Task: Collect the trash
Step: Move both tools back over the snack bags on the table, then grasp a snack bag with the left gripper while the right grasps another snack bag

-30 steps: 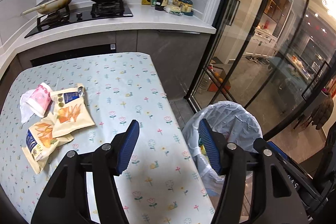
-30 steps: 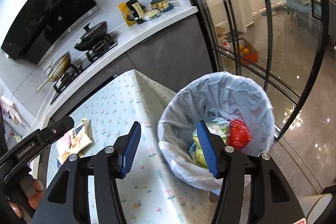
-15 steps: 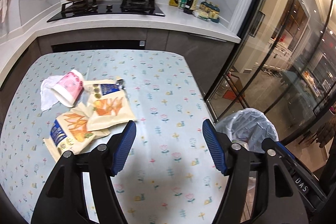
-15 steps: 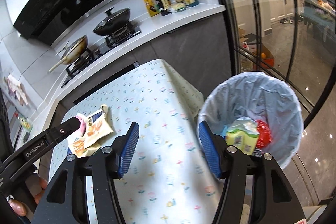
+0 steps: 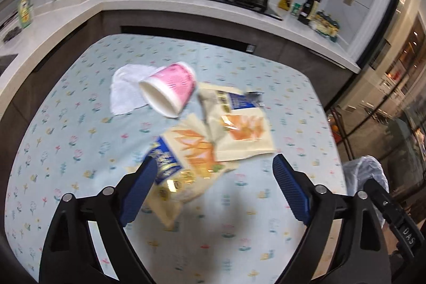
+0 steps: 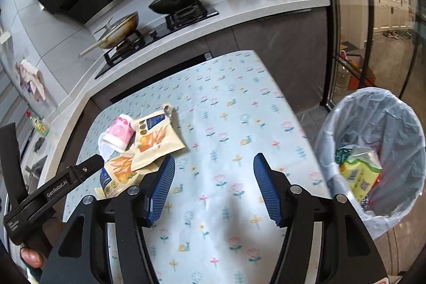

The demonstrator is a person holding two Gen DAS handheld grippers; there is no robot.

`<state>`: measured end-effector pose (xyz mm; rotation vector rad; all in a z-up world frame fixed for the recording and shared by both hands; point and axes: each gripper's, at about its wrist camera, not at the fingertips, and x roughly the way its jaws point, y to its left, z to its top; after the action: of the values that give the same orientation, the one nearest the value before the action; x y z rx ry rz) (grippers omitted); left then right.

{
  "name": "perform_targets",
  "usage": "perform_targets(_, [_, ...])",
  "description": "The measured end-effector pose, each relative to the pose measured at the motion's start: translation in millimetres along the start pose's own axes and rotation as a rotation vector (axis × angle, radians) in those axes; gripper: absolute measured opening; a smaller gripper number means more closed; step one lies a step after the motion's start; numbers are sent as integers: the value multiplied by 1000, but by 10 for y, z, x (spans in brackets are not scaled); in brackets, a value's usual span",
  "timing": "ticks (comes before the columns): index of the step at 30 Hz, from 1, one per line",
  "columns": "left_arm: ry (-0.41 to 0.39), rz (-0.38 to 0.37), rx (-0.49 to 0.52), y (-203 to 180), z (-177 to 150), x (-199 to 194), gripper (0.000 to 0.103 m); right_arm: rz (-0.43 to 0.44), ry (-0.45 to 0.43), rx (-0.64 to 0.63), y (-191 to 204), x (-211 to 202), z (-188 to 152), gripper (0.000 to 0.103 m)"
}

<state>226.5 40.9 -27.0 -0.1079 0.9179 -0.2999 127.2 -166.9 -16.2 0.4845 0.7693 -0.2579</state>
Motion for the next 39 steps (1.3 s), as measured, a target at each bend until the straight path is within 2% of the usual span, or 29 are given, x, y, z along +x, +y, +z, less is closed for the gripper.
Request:
perform_targets(8, [84,36,-67,566,12,359,87,49,69,-15,364,603,52,69])
perform_targets(17, [179,23,-92,737,-67,778,88,48,113,-62,682,1260,278,73])
perform_targets(21, [191,21,-97,748,-82,903,87,23,144,-75,720,1551,293,73])
perform_targets(26, [164,54,-40,661,-87,954,86,-4,187,-88,714,1844,233,73])
perform_targets(29, [150,74,-10,614,-108,966,84,-3,171,-107,736,1900,185,73])
perform_targets(31, [144,77,2,589,-112,960,79,-5,167,-130,766,1904,159,72])
perform_targets(32, [142,73,6,572,-111,954,77,3,165,-140,784,1901,149,67])
perform_targets(34, [146,57,12,544,-106,938,63,6,164,-149,803,1881,132,65])
perform_targets(36, [152,40,17,511,-96,929,54,23,168,-147,792,1851,112,55])
perform_targets(37, [156,30,20,494,-95,924,49,29,172,-143,780,1840,103,47])
perform_targets(38, [160,19,24,472,-100,914,45,34,174,-140,769,1817,92,44])
perform_targets(39, [164,9,27,438,-101,913,36,37,172,-139,761,1792,79,43])
